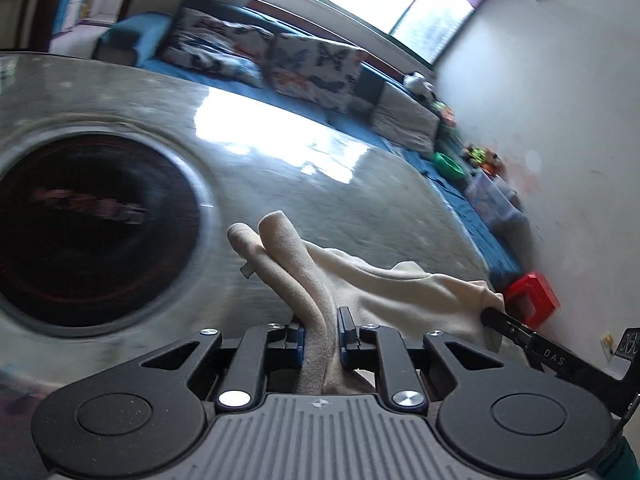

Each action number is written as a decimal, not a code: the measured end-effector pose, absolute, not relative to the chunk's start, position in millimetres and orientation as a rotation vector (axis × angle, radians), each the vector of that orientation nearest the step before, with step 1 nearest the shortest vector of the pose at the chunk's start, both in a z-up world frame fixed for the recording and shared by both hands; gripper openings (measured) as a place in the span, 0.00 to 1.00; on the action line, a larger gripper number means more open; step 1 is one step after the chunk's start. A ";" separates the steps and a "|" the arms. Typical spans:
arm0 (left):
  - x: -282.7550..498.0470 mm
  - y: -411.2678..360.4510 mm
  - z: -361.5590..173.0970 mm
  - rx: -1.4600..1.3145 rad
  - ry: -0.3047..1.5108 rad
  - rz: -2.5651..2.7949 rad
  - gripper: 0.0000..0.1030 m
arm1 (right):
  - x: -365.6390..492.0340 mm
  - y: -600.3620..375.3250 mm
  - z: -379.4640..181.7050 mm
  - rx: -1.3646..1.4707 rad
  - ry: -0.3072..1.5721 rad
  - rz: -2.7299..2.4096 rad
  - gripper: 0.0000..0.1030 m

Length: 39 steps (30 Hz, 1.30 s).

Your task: Fold clothes

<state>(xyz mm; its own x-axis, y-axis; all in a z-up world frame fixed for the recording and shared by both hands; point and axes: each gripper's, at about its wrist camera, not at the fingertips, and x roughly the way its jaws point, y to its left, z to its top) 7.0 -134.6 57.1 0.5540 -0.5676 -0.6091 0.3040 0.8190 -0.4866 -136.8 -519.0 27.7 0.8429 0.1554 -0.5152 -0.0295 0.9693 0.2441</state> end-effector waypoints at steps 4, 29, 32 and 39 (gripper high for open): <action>9.6 -177.0 57.8 -0.322 0.844 -0.604 0.16 | -149.8 -551.7 33.4 0.196 0.555 0.005 0.09; 18.3 -233.9 50.6 -0.126 0.842 -0.590 0.36 | -151.5 -608.9 4.3 0.149 0.637 -0.157 0.12; 21.7 -246.4 51.9 -0.109 0.829 -0.621 0.36 | -139.8 -605.0 -2.6 0.155 0.652 -0.148 0.15; 39.3 -276.5 35.1 -0.044 0.838 -0.635 0.36 | -124.7 -599.7 -11.9 0.139 0.664 -0.150 0.22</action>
<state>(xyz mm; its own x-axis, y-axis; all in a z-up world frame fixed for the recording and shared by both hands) 39.3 -276.5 35.1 0.4960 -0.5413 -0.6790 0.5073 0.8152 -0.2793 -124.7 -599.7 -11.9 0.7772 -0.0939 -0.6223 0.1830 0.9798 0.0806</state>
